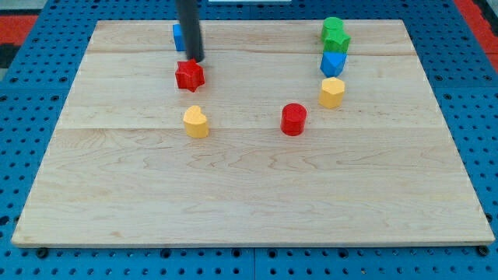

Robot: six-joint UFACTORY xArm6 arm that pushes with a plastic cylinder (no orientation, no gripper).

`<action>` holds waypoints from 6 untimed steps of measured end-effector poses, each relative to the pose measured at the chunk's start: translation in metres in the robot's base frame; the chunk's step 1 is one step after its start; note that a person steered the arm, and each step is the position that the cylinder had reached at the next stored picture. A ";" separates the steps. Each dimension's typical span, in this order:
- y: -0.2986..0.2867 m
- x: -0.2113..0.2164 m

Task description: Place your arm at the top left side of yellow hexagon

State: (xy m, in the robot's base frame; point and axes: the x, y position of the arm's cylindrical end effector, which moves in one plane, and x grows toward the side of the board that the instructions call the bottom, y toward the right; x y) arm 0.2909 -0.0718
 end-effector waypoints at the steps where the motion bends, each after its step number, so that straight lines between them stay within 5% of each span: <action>1: 0.046 0.001; 3: 0.125 0.068; 6: 0.207 0.058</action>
